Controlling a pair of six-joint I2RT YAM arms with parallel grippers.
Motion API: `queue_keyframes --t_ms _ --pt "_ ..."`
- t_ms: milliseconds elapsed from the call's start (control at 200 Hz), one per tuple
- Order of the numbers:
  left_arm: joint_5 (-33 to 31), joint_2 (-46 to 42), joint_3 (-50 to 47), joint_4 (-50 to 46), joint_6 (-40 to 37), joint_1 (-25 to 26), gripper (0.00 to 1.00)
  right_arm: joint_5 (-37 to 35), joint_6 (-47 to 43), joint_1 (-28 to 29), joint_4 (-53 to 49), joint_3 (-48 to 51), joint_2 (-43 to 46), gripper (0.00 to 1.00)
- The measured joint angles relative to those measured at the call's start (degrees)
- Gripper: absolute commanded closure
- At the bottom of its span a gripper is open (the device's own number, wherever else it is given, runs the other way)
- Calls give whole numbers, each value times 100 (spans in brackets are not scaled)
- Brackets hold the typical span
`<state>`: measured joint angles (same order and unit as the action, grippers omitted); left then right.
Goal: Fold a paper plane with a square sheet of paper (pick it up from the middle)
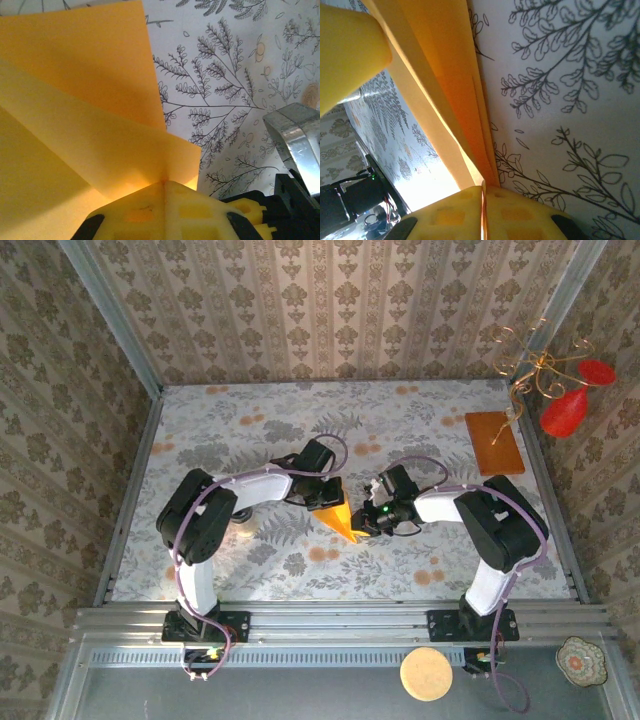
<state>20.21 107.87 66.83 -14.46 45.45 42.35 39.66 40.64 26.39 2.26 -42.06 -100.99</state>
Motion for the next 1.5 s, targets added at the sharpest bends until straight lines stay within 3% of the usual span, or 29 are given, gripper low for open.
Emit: queue_keyframes --t_ms 565,815,995,1501 --pt "2 160 -125 50 90 -76 96 50 -22 -15 -122 -76 -39 86" --pt "13 192 -127 83 90 -81 96 61 -24 -9 -120 -59 70 77" --pt "22 192 -162 116 90 -87 96 -46 -48 2 -407 20 369 76" --pt "85 190 -225 232 92 -114 95 -63 -131 2 -680 175 546 88"
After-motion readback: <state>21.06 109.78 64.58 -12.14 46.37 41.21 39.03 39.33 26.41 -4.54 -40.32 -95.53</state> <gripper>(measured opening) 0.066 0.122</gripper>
